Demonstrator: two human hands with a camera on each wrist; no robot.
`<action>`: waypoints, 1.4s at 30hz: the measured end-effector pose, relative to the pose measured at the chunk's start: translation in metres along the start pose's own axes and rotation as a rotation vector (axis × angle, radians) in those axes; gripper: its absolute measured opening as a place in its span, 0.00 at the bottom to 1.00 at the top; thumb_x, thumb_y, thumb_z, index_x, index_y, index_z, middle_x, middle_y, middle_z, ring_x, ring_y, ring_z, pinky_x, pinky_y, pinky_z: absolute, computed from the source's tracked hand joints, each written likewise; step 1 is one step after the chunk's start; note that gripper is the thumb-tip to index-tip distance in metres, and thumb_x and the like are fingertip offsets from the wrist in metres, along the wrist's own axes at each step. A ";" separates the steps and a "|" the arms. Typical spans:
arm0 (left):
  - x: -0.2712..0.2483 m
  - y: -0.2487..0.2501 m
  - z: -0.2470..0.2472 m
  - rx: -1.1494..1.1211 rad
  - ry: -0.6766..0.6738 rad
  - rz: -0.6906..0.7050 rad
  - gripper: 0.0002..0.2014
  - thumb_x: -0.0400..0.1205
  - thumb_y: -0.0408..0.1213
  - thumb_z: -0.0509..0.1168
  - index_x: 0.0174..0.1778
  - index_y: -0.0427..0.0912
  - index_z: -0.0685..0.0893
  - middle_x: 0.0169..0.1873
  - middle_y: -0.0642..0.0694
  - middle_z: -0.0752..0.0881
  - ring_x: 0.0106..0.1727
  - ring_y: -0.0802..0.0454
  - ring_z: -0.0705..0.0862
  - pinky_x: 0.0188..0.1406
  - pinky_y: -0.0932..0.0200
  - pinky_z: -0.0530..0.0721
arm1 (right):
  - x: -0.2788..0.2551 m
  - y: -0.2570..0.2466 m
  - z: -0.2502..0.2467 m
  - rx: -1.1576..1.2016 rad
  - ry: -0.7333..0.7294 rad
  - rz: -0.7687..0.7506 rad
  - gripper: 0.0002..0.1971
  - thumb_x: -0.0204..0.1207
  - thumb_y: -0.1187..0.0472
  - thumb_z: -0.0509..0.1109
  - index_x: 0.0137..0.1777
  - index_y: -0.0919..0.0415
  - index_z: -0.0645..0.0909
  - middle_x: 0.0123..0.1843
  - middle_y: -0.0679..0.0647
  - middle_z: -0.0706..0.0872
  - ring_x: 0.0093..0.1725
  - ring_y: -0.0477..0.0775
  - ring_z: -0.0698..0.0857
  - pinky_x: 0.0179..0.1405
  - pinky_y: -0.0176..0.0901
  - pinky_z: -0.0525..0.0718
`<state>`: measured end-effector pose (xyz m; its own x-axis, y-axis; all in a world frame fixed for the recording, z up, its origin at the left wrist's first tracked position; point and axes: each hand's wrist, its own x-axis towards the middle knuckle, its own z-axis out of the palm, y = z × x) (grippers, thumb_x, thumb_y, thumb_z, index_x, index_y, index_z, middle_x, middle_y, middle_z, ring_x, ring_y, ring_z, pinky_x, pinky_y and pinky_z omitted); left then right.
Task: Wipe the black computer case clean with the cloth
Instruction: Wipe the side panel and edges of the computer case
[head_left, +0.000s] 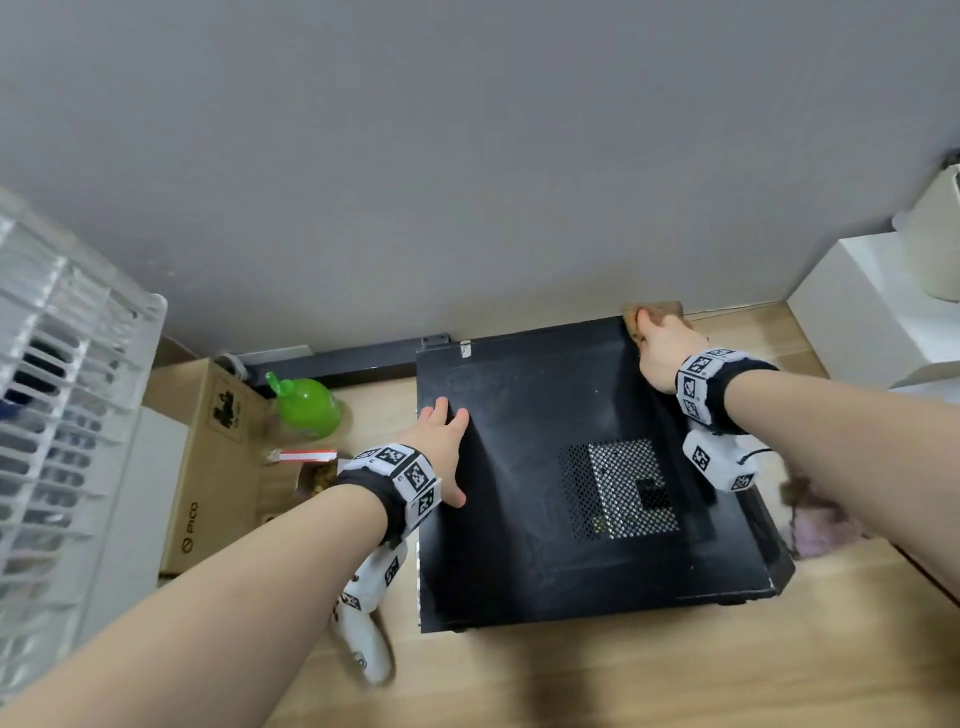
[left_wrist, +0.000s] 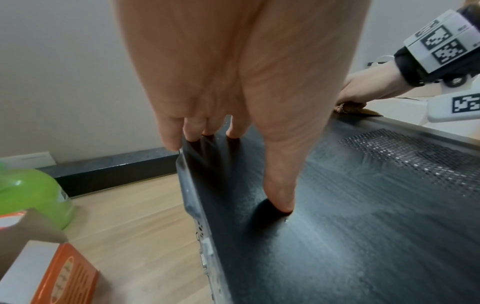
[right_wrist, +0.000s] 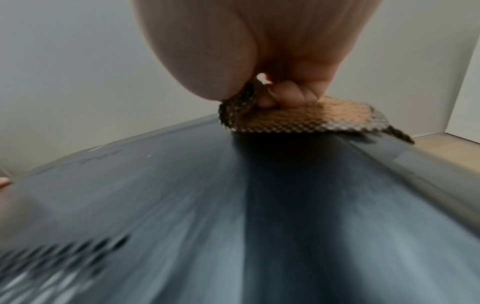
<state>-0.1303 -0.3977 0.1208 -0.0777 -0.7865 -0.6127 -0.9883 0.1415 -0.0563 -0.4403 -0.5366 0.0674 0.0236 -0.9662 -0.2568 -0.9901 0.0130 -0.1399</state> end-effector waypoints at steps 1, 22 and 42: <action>-0.001 0.000 0.000 -0.011 -0.009 -0.001 0.62 0.68 0.49 0.81 0.87 0.43 0.43 0.85 0.37 0.44 0.86 0.38 0.49 0.78 0.41 0.70 | 0.005 0.000 -0.001 -0.002 0.002 0.000 0.25 0.78 0.62 0.59 0.76 0.54 0.63 0.68 0.66 0.73 0.64 0.74 0.78 0.59 0.58 0.78; -0.020 0.003 0.004 -0.246 0.086 -0.051 0.56 0.68 0.42 0.82 0.87 0.44 0.53 0.87 0.40 0.47 0.86 0.42 0.57 0.80 0.48 0.68 | -0.181 -0.067 0.023 -0.041 -0.319 -0.773 0.27 0.86 0.60 0.56 0.85 0.44 0.62 0.66 0.57 0.77 0.61 0.62 0.79 0.63 0.46 0.74; -0.151 0.020 0.097 -0.257 0.277 0.148 0.26 0.70 0.41 0.59 0.66 0.38 0.78 0.65 0.43 0.78 0.65 0.39 0.79 0.66 0.47 0.79 | -0.286 -0.070 0.040 0.184 -0.199 -0.391 0.04 0.77 0.58 0.64 0.49 0.54 0.72 0.48 0.53 0.81 0.47 0.59 0.79 0.48 0.49 0.77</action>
<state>-0.1255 -0.2172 0.1357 -0.2190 -0.9062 -0.3618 -0.9618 0.1379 0.2367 -0.3717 -0.2504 0.1122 0.4334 -0.8398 -0.3270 -0.8611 -0.2789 -0.4251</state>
